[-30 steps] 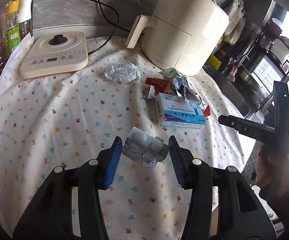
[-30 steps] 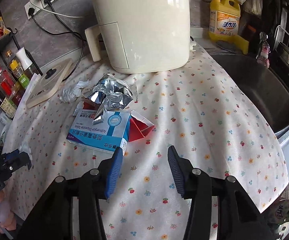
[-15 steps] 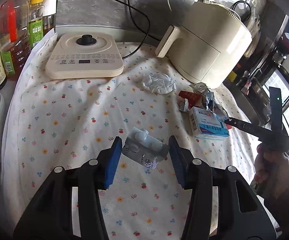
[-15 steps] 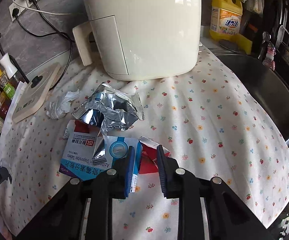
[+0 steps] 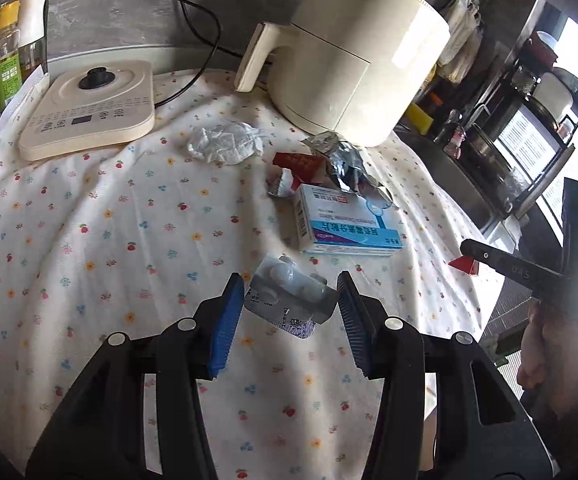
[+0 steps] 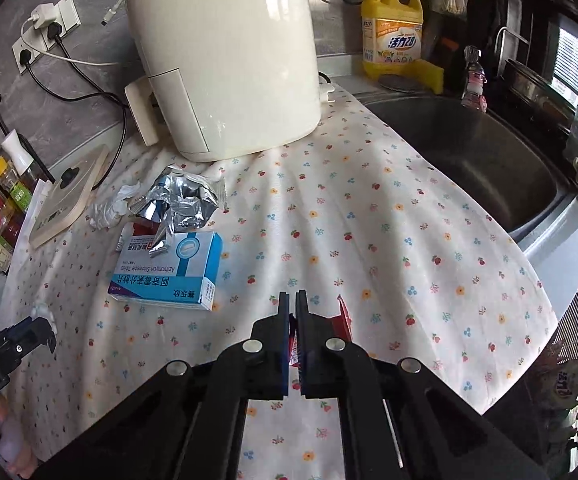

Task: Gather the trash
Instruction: 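Carry the blister pack and red wrapper over the white bin and open both tools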

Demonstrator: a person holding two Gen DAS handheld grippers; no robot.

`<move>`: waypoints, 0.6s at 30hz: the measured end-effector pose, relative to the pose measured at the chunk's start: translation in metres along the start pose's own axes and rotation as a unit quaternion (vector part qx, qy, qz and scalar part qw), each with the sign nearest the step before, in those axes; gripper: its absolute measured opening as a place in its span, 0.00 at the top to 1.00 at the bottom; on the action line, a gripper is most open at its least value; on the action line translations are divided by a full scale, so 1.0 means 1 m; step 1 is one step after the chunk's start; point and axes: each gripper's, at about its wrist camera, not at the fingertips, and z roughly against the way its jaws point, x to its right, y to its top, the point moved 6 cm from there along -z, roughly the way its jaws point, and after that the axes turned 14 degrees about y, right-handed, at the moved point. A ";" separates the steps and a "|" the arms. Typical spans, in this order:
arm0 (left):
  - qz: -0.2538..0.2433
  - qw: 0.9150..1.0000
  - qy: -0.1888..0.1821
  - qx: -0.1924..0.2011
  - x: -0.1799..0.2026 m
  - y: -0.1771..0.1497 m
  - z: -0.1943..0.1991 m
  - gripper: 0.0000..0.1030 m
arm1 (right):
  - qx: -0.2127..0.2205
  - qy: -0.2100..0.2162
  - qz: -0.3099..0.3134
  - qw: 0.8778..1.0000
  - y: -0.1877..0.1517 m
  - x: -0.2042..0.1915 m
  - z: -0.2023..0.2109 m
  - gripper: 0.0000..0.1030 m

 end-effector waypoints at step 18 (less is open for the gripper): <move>-0.089 0.994 -0.063 -0.025 0.155 -0.059 0.016 0.53 | 0.031 -0.006 -0.108 0.994 -0.104 0.131 0.131 0.96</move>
